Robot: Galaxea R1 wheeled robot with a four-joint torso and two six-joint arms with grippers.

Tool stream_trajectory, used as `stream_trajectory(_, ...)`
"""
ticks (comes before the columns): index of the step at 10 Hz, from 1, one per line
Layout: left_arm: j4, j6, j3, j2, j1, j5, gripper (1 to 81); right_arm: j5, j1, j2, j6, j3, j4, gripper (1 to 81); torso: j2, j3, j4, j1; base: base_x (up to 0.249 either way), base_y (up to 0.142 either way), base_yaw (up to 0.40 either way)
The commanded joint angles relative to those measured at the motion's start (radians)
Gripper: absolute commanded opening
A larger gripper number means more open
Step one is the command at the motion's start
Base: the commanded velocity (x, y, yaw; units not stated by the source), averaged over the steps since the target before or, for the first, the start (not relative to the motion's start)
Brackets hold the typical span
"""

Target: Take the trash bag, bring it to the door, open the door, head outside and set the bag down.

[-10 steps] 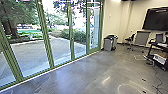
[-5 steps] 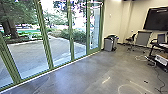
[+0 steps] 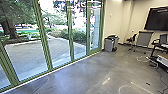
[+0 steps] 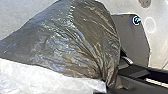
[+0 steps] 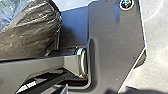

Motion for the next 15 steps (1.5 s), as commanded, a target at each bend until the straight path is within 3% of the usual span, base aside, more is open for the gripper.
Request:
stream_trajectory(1,0.001,0.001,-0.001,0.000,-0.064,0.064,1.0,-0.064,0.048,0.005,0.001,0.003,-0.001,81.1,0.000,0.000,0.000,0.000,0.141,0.000,0.000)
stream_trajectory(15,0.002,0.003,-0.003,0.003,-0.066,0.064,1.0,-0.064,0.050,0.005,-0.001,0.003,-0.003,81.1,0.000,0.000,0.000,0.000,0.141,0.000,0.000)
